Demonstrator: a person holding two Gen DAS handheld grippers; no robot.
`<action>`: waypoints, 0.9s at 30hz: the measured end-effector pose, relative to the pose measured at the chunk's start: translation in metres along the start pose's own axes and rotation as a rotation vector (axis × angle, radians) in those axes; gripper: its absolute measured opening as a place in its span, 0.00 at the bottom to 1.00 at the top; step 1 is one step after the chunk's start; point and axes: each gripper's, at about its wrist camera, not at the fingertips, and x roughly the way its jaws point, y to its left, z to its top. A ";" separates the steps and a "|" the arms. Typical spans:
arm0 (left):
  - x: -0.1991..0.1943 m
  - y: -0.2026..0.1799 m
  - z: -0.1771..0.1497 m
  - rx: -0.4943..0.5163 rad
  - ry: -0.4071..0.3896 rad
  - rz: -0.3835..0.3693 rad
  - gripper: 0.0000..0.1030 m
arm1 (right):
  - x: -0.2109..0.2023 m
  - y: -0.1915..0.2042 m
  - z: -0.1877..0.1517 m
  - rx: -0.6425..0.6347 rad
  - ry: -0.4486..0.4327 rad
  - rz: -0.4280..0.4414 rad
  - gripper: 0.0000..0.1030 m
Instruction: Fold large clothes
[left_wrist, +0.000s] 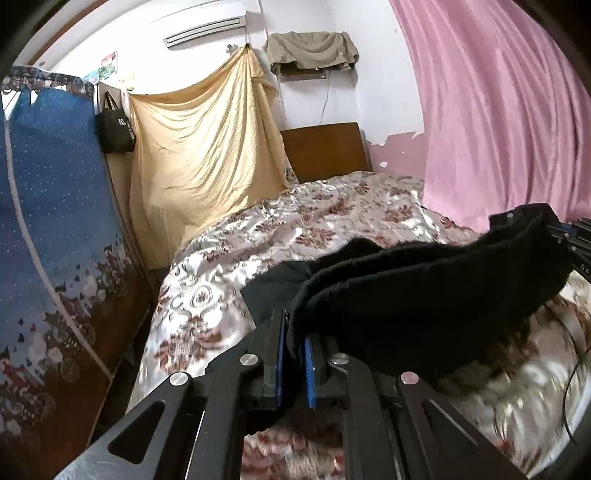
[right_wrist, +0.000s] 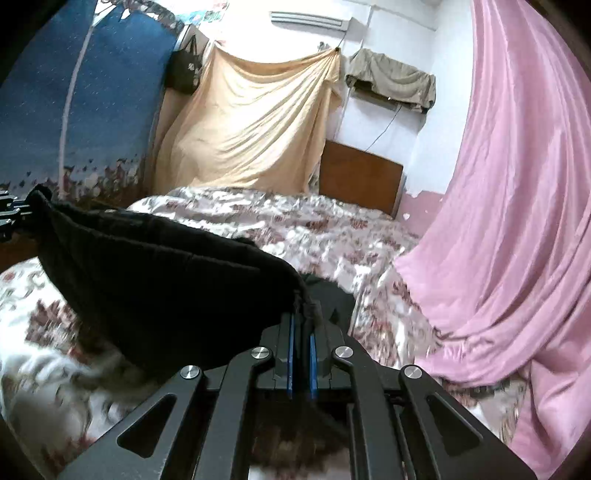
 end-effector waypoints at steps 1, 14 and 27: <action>0.007 0.002 0.005 -0.002 -0.002 0.004 0.08 | 0.007 0.001 0.005 0.001 -0.007 -0.006 0.06; 0.121 0.021 0.070 -0.044 -0.012 0.006 0.06 | 0.128 -0.001 0.073 -0.019 -0.046 -0.044 0.06; 0.241 0.017 0.111 0.009 0.014 0.042 0.06 | 0.267 -0.009 0.122 -0.066 0.019 -0.050 0.06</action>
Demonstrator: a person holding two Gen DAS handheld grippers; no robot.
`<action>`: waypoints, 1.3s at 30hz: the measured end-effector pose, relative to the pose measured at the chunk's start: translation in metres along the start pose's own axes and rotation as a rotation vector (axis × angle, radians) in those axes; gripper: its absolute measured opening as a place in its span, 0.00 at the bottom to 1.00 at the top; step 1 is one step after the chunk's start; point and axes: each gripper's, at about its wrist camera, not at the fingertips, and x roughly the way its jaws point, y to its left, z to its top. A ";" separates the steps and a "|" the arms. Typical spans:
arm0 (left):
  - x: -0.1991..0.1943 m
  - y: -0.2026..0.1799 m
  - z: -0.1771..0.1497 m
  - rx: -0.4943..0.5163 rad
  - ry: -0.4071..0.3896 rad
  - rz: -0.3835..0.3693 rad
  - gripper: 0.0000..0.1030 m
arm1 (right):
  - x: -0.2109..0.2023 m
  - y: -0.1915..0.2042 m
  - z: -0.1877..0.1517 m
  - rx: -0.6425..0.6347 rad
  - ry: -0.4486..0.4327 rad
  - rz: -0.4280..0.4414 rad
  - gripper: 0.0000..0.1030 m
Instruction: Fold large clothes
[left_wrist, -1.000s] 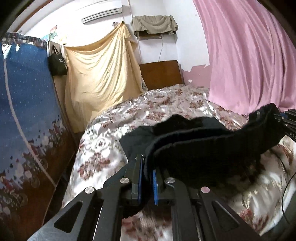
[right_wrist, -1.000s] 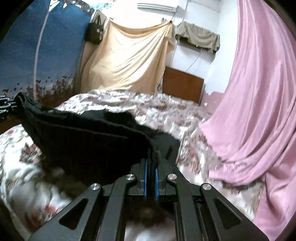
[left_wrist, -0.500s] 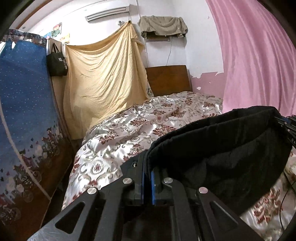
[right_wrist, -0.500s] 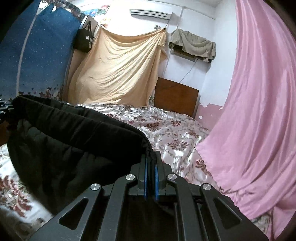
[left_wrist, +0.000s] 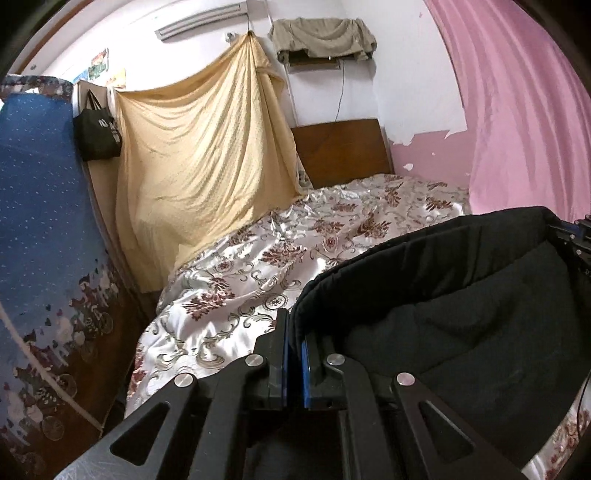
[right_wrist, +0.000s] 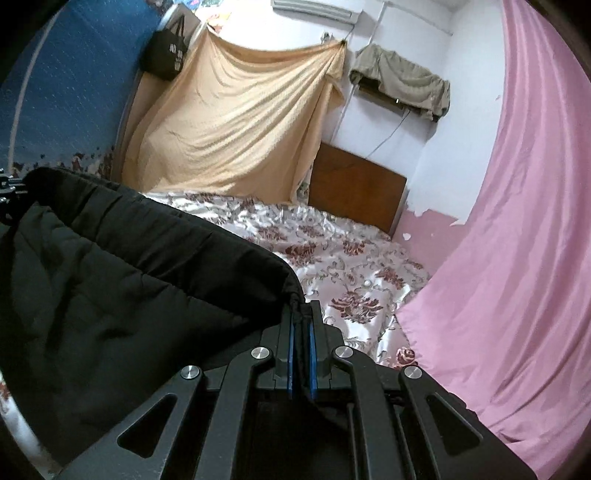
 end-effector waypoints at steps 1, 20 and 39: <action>0.008 -0.002 0.001 0.003 0.006 0.000 0.06 | 0.015 0.001 0.001 -0.003 0.016 0.001 0.06; 0.151 -0.018 -0.041 -0.021 0.226 -0.046 0.06 | 0.167 0.037 -0.056 -0.054 0.259 0.028 0.06; 0.116 0.007 -0.032 -0.205 0.160 -0.086 0.85 | 0.126 0.007 -0.060 0.100 0.172 0.136 0.33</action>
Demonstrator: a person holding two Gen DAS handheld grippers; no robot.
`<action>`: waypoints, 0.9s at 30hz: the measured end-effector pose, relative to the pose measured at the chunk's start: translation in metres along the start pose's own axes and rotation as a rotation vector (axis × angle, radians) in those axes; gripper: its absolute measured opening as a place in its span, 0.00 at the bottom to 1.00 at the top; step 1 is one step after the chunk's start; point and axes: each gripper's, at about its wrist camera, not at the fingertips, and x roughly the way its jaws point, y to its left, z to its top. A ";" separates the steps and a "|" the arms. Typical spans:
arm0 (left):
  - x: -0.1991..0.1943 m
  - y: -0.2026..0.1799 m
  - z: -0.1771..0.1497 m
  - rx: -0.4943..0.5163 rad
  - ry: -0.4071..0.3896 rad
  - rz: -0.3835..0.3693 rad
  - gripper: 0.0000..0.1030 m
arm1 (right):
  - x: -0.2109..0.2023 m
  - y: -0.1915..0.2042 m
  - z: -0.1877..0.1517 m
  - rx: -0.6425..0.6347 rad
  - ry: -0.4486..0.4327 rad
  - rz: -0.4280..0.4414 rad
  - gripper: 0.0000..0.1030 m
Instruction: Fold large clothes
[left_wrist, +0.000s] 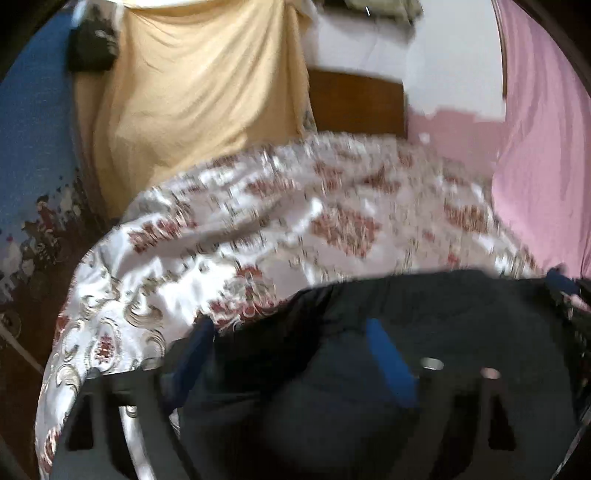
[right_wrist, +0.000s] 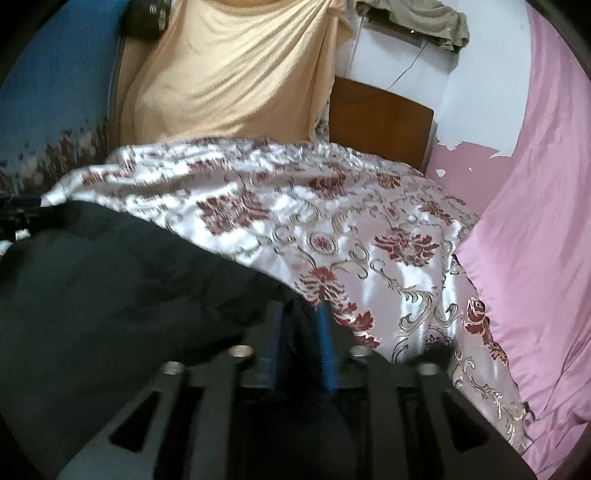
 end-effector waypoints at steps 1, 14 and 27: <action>-0.007 0.000 -0.001 -0.003 -0.020 -0.008 0.85 | -0.007 -0.001 0.000 0.000 -0.017 0.008 0.47; -0.029 -0.068 -0.055 0.200 -0.030 -0.172 0.93 | -0.050 0.039 -0.039 -0.043 -0.075 0.221 0.78; 0.045 -0.051 -0.020 0.050 0.095 -0.127 1.00 | 0.041 0.002 -0.025 0.094 0.053 0.156 0.78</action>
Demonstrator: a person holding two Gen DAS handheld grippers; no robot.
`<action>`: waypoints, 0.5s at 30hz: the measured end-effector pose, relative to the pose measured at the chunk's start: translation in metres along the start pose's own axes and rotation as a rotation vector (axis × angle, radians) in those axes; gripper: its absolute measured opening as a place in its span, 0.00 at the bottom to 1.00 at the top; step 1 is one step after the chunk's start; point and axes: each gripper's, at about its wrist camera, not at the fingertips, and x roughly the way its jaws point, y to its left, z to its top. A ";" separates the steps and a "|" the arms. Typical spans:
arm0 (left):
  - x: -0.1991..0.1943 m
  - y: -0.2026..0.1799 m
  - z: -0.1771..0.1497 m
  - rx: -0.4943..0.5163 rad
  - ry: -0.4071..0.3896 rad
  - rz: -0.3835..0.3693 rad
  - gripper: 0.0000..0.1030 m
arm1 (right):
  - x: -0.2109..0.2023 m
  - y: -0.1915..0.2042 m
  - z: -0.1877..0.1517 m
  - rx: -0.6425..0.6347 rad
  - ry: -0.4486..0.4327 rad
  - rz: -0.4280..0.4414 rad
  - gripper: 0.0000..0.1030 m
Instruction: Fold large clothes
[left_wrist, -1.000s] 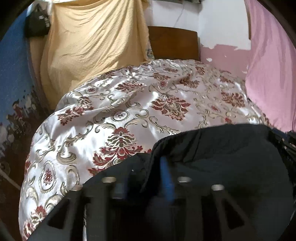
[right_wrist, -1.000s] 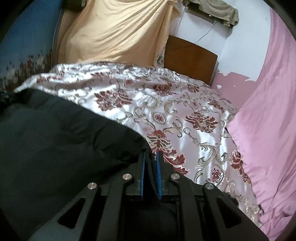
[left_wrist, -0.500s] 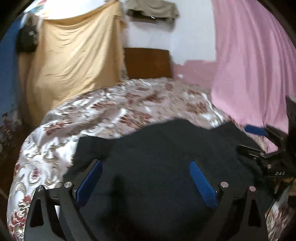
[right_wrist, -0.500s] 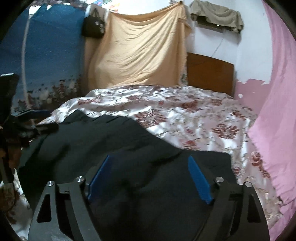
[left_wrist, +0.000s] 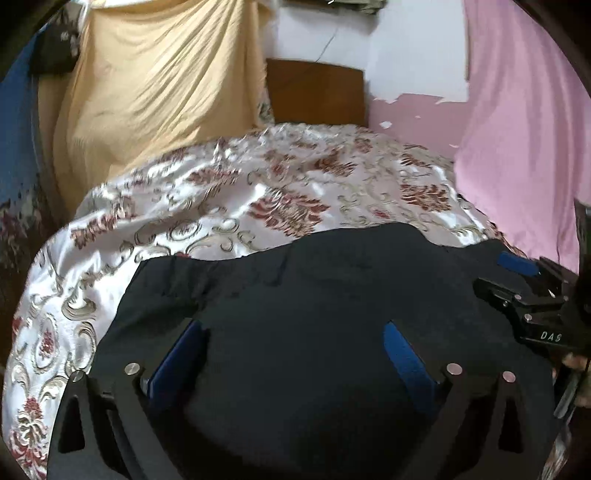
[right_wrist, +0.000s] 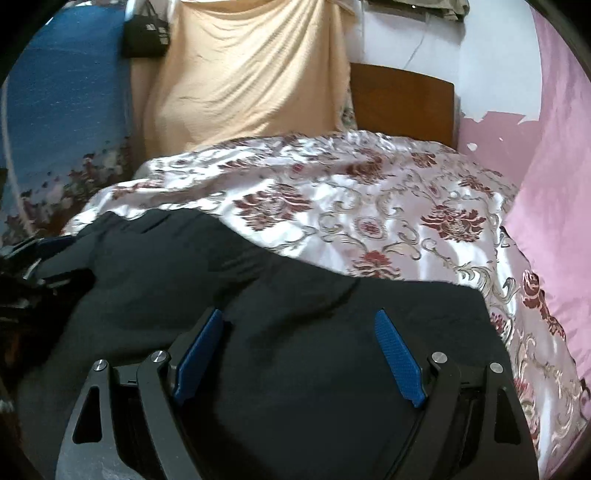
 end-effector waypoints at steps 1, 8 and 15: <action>0.006 0.004 0.001 -0.018 0.015 0.002 1.00 | 0.009 -0.004 0.002 -0.002 0.017 -0.013 0.78; 0.044 0.016 -0.002 -0.070 0.085 -0.012 1.00 | 0.053 -0.014 -0.001 0.068 0.099 0.029 0.81; 0.052 0.022 -0.007 -0.111 0.071 -0.043 1.00 | 0.068 -0.019 -0.008 0.110 0.115 0.066 0.83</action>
